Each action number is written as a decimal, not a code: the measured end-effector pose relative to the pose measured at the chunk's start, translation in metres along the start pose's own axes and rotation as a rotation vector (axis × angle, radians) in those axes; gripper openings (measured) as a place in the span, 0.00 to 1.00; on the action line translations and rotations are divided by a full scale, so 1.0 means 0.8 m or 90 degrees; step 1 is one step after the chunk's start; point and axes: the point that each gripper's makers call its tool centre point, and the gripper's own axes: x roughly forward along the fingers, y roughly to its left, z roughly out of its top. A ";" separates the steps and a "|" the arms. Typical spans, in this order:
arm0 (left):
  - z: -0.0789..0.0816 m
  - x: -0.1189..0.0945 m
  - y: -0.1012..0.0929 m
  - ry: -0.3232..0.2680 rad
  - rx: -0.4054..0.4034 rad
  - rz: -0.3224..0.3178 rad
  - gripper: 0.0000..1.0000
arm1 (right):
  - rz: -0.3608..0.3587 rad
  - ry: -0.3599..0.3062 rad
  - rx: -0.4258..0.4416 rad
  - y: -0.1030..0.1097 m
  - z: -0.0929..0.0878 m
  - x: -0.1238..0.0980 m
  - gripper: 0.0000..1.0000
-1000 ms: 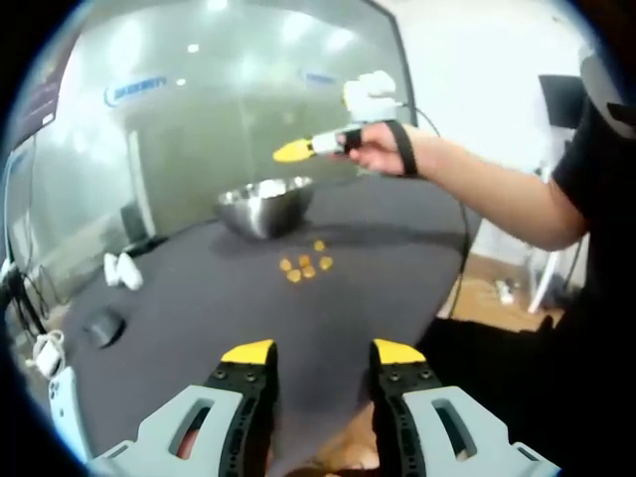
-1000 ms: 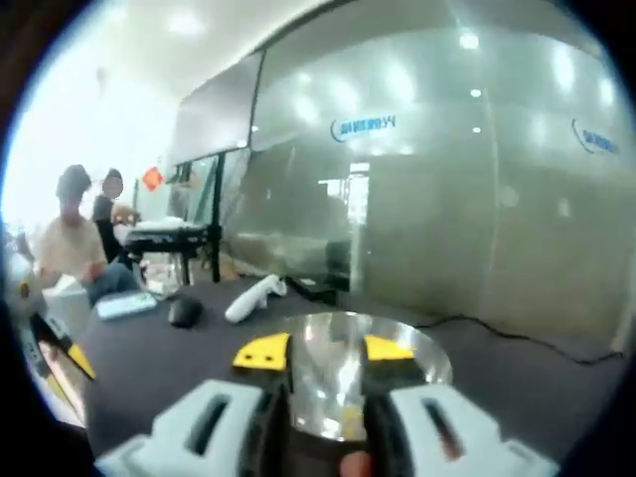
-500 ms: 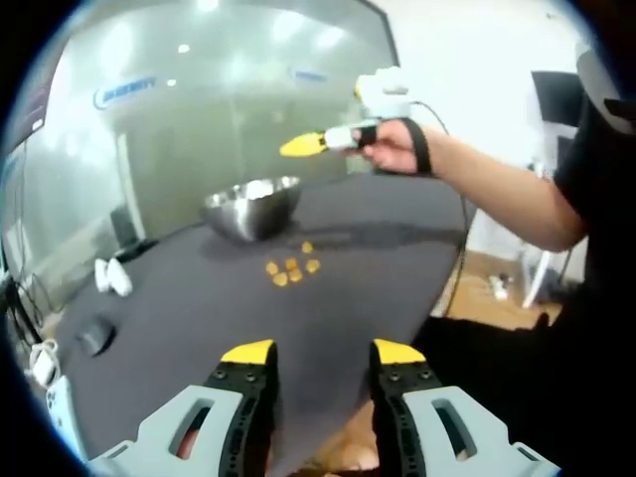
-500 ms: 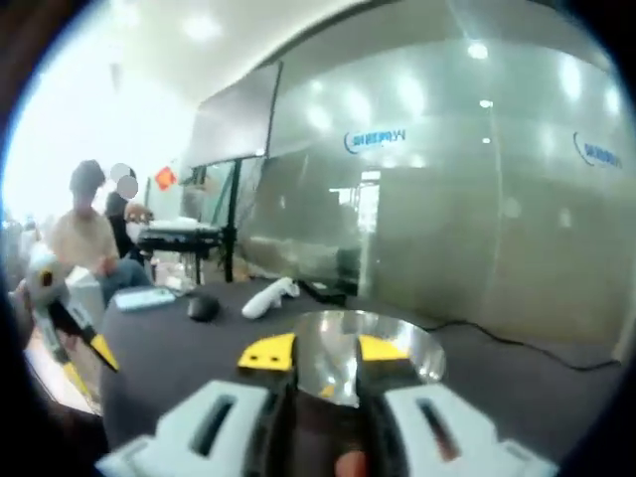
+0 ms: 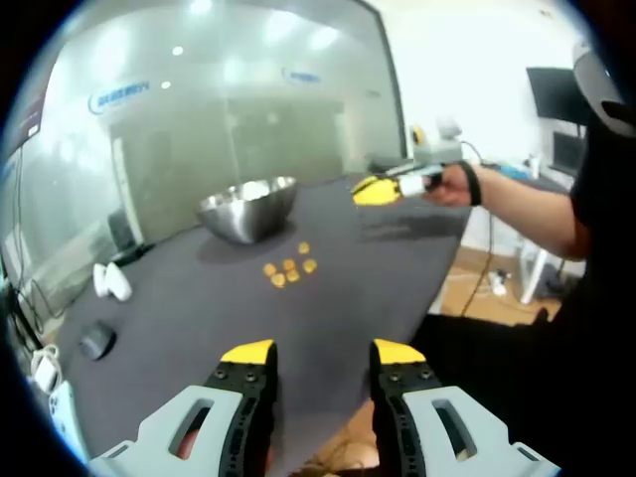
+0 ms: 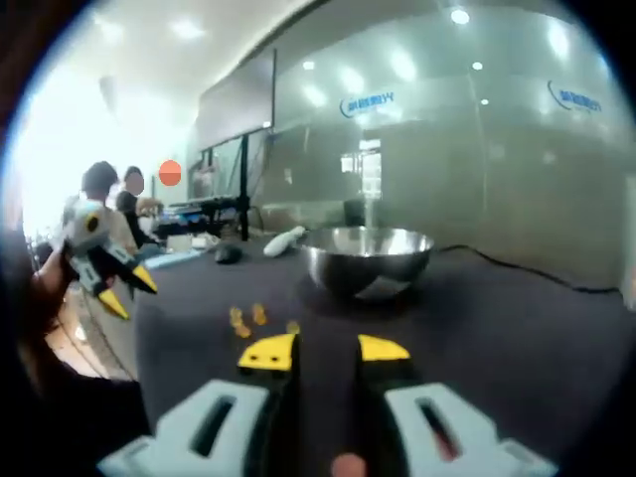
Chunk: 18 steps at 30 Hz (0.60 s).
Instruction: Pick up the QQ candy scattered on the table and place it into the stainless steel bowl on the table
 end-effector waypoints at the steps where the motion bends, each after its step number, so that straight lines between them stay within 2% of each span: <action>1: 0.001 -0.001 0.001 -0.002 -0.003 0.003 0.39 | 0.001 0.005 -0.002 0.000 -0.004 -0.001 0.23; 6: 0.001 -0.003 0.002 0.000 -0.001 0.007 0.39 | 0.029 0.026 -0.020 0.013 -0.018 0.005 0.23; 9: -0.001 -0.002 0.002 0.005 -0.001 0.009 0.39 | 0.052 0.043 -0.079 0.020 -0.025 0.018 0.23; 11: -0.001 -0.002 0.003 0.007 -0.002 0.012 0.39 | 0.068 0.054 -0.073 0.028 -0.027 0.030 0.23; 14: -0.001 -0.001 0.001 0.008 -0.002 0.012 0.39 | 0.097 0.048 -0.068 0.044 -0.020 0.050 0.24; 18: -0.002 -0.001 -0.002 0.009 0.000 0.009 0.39 | 0.099 0.033 -0.065 0.050 -0.008 0.079 0.22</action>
